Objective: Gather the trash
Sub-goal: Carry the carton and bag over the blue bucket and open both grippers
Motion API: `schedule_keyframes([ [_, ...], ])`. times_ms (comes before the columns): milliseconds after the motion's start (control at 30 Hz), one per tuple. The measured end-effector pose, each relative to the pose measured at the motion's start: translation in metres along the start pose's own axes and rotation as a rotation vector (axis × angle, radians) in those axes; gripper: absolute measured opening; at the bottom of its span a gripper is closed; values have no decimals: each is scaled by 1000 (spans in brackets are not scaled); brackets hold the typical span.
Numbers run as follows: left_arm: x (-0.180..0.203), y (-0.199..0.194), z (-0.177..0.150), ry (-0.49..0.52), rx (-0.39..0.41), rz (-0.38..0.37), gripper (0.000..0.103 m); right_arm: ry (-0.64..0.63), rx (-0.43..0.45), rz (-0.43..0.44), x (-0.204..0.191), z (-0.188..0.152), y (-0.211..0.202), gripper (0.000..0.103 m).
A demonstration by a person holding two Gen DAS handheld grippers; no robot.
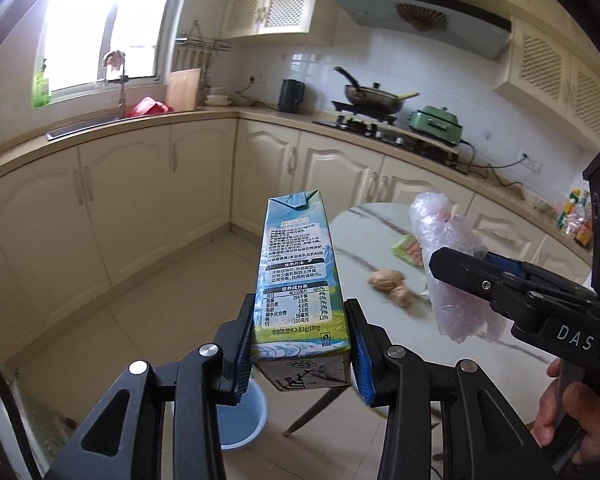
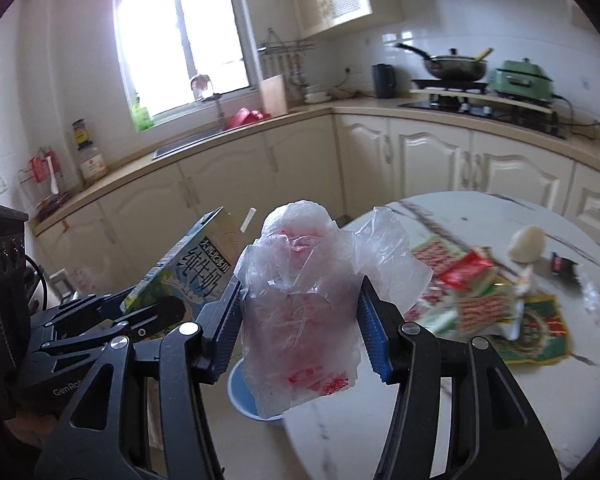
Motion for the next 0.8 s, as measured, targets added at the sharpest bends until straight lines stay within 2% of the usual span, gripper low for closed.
schedule_keyframes([
  [167,-77,17,-46,-59,-94,122,38,-44,-119,136,-66,-21,95,52],
  [300,-120,63,-88,-127,-211,130,38,-29,-242,159,-84,-57,180,52],
  [500,-158,138,-146,-204,-363,99,38,17,-421,126,-71,-118,296,52],
  [567,-172,157,-153,-232,-400,77,38,46,-472,130,-64,-136,325,53],
  [633,-190,173,-158,-243,-435,78,38,67,-508,132,-56,-149,346,53],
  [800,-208,201,-166,-269,-458,70,39,131,-549,129,-38,-165,381,58],
])
Point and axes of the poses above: each gripper's, at about its wrist camera, not at the fingertips, and y roughly the way its jaws point, x to its right, z to its top, the point moved 5 cm from there along y, roughly the way its jaws point, and after that the axes turned 3 degrees about -x, right-handed, at the moved point
